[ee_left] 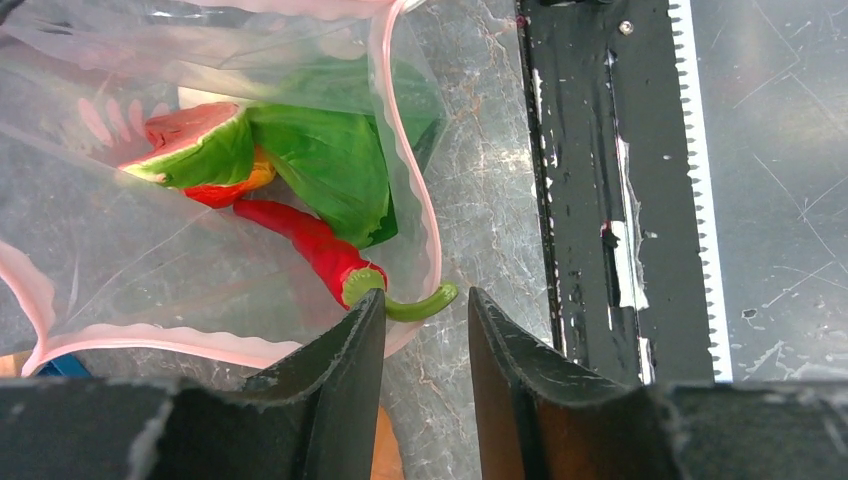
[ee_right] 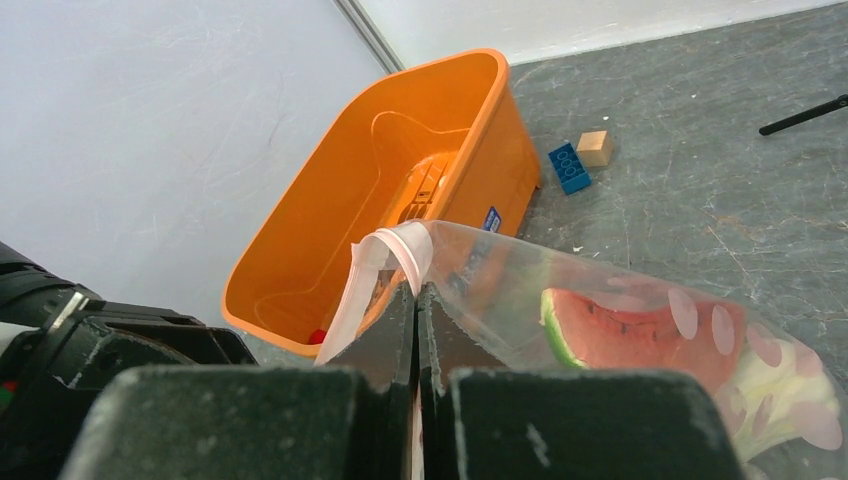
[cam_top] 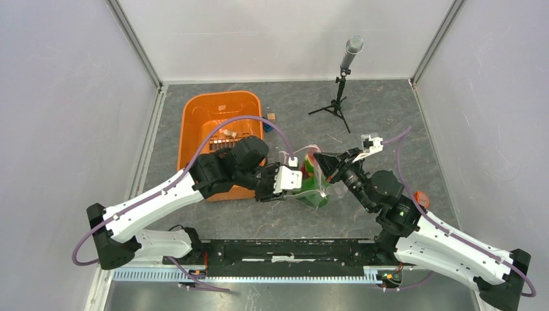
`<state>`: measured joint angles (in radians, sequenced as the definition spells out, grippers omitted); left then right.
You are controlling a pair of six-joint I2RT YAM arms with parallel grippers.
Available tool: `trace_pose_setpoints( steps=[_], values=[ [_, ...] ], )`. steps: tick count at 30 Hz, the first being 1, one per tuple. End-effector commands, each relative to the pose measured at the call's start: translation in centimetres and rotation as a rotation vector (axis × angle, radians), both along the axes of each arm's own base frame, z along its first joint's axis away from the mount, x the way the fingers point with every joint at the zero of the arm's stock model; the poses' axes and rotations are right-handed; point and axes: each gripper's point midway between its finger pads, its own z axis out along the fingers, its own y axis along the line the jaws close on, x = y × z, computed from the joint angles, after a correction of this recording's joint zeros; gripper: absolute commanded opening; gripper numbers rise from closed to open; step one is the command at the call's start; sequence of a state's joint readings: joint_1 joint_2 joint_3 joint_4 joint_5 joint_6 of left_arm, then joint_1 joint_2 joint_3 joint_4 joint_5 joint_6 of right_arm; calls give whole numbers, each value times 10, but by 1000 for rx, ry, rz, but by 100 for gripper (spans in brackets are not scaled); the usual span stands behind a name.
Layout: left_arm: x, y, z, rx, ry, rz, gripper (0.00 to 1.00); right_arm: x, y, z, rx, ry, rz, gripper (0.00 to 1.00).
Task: Place the food in the zip-top bag and seal the zipper
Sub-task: Place the fake fruit in the zipper food storage bag.
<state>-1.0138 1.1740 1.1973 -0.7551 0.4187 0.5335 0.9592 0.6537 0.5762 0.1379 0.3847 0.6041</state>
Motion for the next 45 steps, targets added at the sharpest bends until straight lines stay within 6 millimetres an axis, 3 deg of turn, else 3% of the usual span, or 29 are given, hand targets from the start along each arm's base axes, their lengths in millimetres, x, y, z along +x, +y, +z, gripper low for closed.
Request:
trace_pose_setpoints(
  steps=[1, 14, 19, 27, 33, 39, 42, 45],
  values=[
    [2, -4, 7, -7, -47, -25, 40, -1, -3, 13, 26, -32, -3, 0],
    [9, -3, 7, 7, -73, 7, 14, -1, -4, 11, 26, -30, -8, 0],
    [10, -4, 19, -32, -87, 23, 6, -1, -4, 10, 23, -29, -6, 0],
    [3, 1, 51, -125, -109, 22, 3, -2, -4, 7, 19, -24, -5, 0],
    [7, 4, 59, -152, -118, 77, 2, -3, -1, 6, 15, -21, 10, 0],
    [36, -28, 68, -296, -38, 276, 2, -7, 9, 11, 17, -40, 66, 0],
    [39, -43, 59, -302, 30, 292, 2, -9, 15, 13, 11, -47, 95, 0],
    [42, -49, 30, -236, 65, 310, 2, -11, 17, 18, 19, -57, 108, 0]
  ],
)
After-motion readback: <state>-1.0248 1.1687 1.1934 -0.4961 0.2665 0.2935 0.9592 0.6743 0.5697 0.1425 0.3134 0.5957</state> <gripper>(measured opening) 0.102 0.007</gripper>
